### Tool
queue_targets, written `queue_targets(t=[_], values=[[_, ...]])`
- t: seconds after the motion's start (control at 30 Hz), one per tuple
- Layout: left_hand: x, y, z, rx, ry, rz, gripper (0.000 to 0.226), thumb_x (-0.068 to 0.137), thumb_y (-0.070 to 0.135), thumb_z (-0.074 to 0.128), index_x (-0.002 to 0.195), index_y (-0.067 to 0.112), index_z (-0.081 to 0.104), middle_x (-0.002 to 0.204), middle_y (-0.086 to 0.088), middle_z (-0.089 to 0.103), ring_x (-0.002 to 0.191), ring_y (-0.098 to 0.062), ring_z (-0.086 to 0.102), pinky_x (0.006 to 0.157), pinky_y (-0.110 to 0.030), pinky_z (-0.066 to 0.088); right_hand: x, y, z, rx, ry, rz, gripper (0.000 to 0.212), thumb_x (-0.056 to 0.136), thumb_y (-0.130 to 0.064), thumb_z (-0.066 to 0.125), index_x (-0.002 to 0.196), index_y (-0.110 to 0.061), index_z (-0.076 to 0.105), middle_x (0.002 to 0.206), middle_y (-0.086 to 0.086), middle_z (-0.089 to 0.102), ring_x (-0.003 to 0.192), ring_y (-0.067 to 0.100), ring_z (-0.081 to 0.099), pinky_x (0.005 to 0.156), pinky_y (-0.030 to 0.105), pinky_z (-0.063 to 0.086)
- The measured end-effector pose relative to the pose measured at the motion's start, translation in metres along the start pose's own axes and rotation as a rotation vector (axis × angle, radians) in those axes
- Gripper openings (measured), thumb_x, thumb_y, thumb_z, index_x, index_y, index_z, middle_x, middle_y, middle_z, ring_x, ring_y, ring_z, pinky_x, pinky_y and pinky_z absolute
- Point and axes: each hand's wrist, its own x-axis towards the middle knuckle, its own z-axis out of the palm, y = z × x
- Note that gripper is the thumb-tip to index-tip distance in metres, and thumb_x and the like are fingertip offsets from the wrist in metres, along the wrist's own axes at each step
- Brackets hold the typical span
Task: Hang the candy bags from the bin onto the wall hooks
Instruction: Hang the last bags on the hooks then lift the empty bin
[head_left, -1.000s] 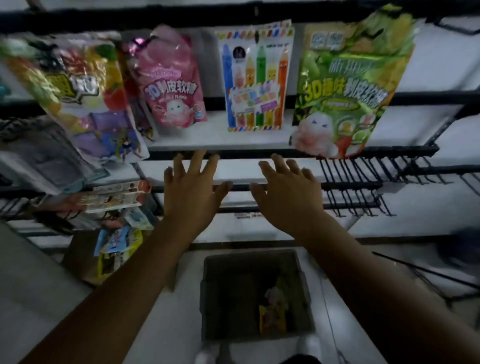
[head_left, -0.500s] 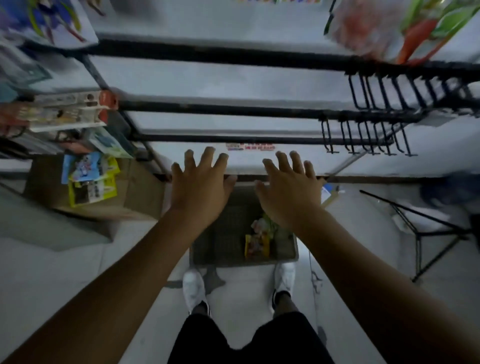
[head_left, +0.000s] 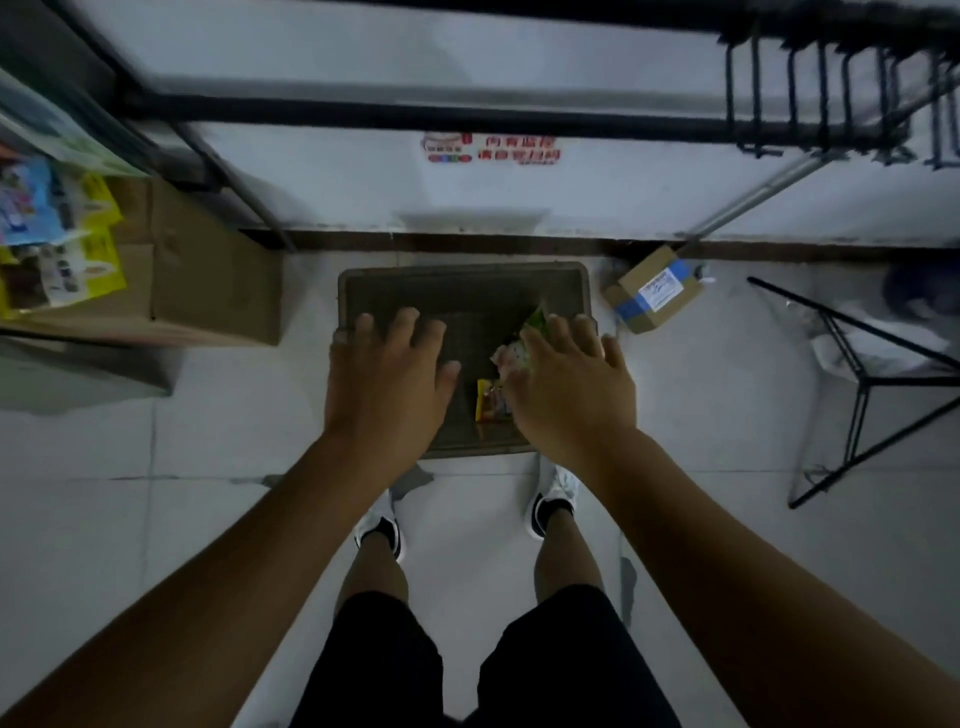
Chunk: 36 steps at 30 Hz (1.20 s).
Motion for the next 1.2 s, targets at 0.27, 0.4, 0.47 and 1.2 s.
queue_targets(t=[0.27, 0.4, 0.47, 1.2], values=[[0.048, -0.001, 0.092, -0.048, -0.074, -0.012, 0.051, 0.1, 0.048, 0.038, 0.144, 0.022, 0.039, 0.151, -0.006, 0.04, 0.137, -0.038, 0.037, 0.099, -0.05, 0.043, 0.053, 0.026, 0.089, -0.018, -0.105, 0.031, 0.057, 0.101, -0.048, 0.03, 0.151, -0.023, 0.024, 0.162, 0.005, 0.017, 0.15, 0.029, 0.008, 0.12, 0.05, 0.015], [0.073, 0.0, 0.146, -0.074, -0.118, 0.002, 0.052, 0.101, 0.049, 0.038, 0.146, 0.023, 0.037, 0.152, -0.006, 0.039, 0.137, -0.035, 0.038, 0.1, -0.048, 0.042, 0.08, 0.036, 0.14, -0.014, -0.154, 0.025, 0.06, 0.102, -0.048, 0.029, 0.155, -0.025, 0.014, 0.165, 0.003, 0.002, 0.151, 0.028, -0.002, 0.122, 0.048, 0.008], [0.086, 0.0, 0.173, -0.096, -0.143, 0.001, 0.052, 0.101, 0.047, 0.038, 0.146, 0.022, 0.037, 0.152, -0.005, 0.038, 0.136, -0.035, 0.038, 0.1, -0.048, 0.041, 0.096, 0.042, 0.166, -0.001, -0.168, 0.031, 0.057, 0.101, -0.047, 0.032, 0.153, -0.026, 0.019, 0.165, 0.004, 0.004, 0.151, 0.028, 0.0, 0.121, 0.049, 0.009], [0.217, -0.008, 0.416, -0.201, -0.374, -0.048, 0.045, 0.102, 0.037, 0.043, 0.145, 0.022, 0.044, 0.147, -0.006, 0.046, 0.129, -0.034, 0.046, 0.1, -0.045, 0.041, 0.242, 0.124, 0.367, 0.121, -0.342, 0.211, 0.062, 0.098, -0.049, 0.038, 0.152, -0.021, 0.025, 0.162, 0.004, 0.017, 0.147, 0.028, 0.02, 0.113, 0.05, 0.028]])
